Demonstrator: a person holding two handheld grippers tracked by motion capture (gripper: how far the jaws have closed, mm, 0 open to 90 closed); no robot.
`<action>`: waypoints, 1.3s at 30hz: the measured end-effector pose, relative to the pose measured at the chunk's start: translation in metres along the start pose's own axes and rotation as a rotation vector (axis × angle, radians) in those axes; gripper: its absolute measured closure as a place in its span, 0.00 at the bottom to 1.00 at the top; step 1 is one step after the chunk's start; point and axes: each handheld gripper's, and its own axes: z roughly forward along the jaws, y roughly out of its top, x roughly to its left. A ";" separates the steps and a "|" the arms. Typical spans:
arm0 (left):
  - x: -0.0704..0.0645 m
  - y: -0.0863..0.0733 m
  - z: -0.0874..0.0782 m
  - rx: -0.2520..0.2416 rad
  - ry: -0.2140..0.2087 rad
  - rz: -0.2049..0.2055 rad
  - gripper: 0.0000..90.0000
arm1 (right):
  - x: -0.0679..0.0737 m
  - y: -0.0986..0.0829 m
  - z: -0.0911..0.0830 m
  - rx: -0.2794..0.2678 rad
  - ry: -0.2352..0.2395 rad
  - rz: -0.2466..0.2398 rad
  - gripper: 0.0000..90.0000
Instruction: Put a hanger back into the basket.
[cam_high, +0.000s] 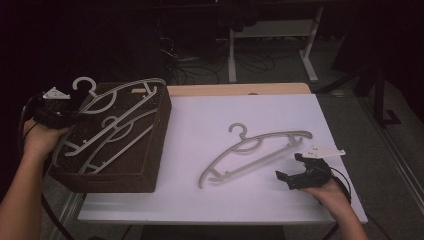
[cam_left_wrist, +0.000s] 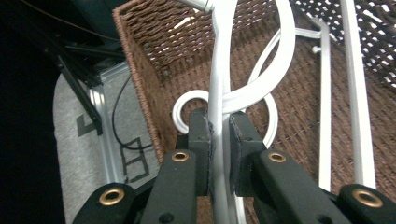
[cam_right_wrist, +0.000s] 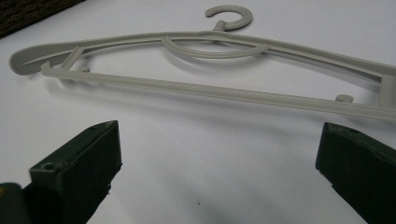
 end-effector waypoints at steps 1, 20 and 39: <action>0.000 0.000 0.000 0.005 0.008 0.000 0.91 | 0.000 0.000 0.000 0.000 0.000 -0.001 0.00; -0.025 -0.019 0.039 0.171 -0.014 0.008 0.79 | 0.000 0.000 0.001 0.001 0.002 -0.003 0.00; -0.048 0.011 0.019 -0.122 -0.341 -0.107 0.28 | 0.001 0.001 -0.001 -0.006 0.009 -0.009 0.00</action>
